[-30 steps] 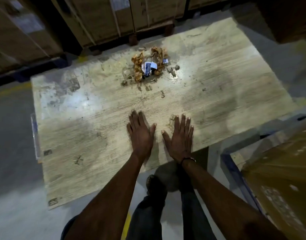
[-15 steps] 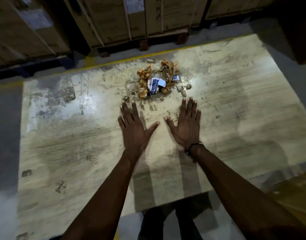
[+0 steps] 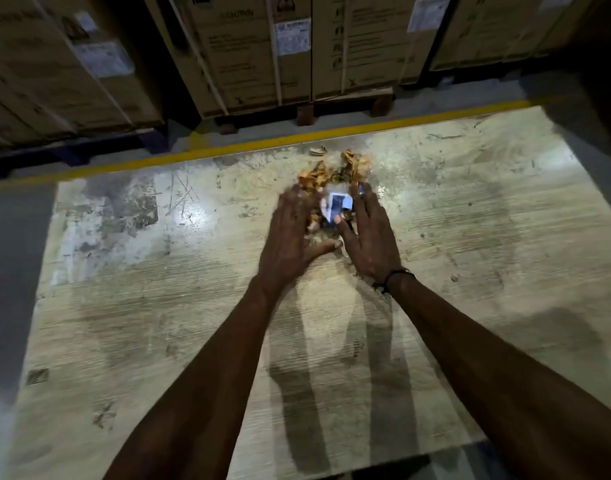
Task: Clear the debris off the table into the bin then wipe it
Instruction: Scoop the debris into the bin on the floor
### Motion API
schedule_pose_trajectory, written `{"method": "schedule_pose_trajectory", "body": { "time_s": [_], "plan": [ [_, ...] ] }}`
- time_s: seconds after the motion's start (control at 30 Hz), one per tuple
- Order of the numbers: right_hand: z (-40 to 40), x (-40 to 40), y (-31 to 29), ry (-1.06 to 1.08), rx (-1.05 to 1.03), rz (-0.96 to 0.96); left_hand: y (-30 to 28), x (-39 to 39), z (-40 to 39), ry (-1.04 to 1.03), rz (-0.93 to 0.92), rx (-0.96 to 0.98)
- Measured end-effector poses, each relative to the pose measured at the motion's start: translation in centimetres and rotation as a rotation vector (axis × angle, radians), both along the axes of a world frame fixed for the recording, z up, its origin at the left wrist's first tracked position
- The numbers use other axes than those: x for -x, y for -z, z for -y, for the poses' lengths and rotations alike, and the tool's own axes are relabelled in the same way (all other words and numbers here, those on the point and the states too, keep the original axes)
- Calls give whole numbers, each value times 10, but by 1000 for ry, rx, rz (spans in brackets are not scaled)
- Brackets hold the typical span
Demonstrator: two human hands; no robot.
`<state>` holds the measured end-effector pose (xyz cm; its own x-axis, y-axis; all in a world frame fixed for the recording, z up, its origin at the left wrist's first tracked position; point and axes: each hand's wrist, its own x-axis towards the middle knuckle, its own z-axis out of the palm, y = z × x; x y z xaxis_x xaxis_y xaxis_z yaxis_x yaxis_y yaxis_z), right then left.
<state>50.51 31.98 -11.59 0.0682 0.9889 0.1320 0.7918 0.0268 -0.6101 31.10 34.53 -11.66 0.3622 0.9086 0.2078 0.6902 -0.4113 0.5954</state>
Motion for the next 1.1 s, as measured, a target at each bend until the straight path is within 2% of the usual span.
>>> {"method": "schedule_pose_trajectory", "body": {
  "time_s": [0.1, 0.3, 0.43, 0.7, 0.83, 0.97, 1.1],
  "plan": [
    [10, 3, -3, -38, -5, -42, 0, -14, 14, 81, 22, -23],
    [64, 10, -3, 13, 49, -100, 3, -21, 68, 59, 89, 69],
    [96, 17, -8, 41, -2, -192, 0, -21, 105, 61, 121, 106],
    [97, 10, -18, 235, -236, -402, -19, -19, 121, -195, 207, 39],
    [69, 2, -23, 283, -182, -497, -23, -21, 109, -230, 257, 25],
    [32, -6, -23, 155, -33, -495, -29, -25, 77, -254, 222, 73],
    [14, -5, -23, 25, 56, -468, -28, -23, 42, -129, 119, 128]
  ]
}}
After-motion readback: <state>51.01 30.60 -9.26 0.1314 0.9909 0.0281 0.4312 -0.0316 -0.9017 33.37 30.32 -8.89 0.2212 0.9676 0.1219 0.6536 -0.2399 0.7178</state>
